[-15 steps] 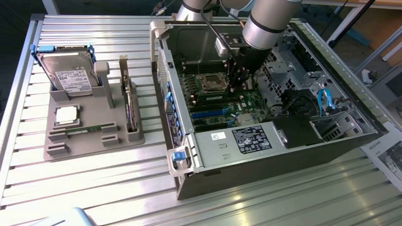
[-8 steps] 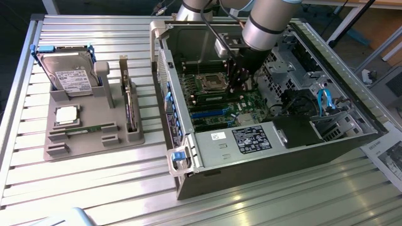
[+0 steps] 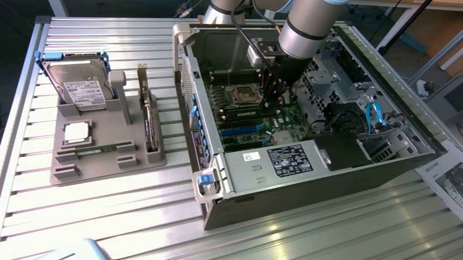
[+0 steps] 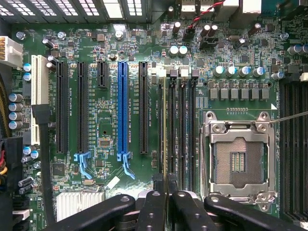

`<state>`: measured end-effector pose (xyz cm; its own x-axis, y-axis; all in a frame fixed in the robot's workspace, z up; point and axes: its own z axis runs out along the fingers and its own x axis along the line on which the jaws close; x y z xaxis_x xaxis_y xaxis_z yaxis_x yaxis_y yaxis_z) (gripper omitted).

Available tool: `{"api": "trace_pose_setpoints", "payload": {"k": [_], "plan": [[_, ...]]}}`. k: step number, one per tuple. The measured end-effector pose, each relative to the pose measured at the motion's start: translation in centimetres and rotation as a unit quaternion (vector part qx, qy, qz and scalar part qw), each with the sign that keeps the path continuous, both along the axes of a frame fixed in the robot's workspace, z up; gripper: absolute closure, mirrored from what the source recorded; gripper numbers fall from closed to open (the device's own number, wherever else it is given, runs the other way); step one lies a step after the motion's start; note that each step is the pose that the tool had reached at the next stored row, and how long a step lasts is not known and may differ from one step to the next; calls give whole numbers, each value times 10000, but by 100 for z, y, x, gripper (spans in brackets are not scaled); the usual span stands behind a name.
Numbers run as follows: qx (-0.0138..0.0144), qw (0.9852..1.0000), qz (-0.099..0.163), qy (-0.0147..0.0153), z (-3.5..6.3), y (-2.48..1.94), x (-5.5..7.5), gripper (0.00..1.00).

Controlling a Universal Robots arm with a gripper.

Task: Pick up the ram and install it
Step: 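Insert the ram into the slot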

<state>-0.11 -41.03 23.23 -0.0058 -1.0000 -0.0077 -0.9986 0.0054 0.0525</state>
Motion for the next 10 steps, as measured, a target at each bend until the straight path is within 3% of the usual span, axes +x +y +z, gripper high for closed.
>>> {"api": "trace_pose_setpoints", "payload": {"k": [7, 8, 10], "plan": [[1, 10000, 0, -1, 0, 0, 0, 87], [0, 10000, 0, 0, 0, 0, 0, 80], [0, 10000, 0, 0, 0, 0, 0, 80]]}}
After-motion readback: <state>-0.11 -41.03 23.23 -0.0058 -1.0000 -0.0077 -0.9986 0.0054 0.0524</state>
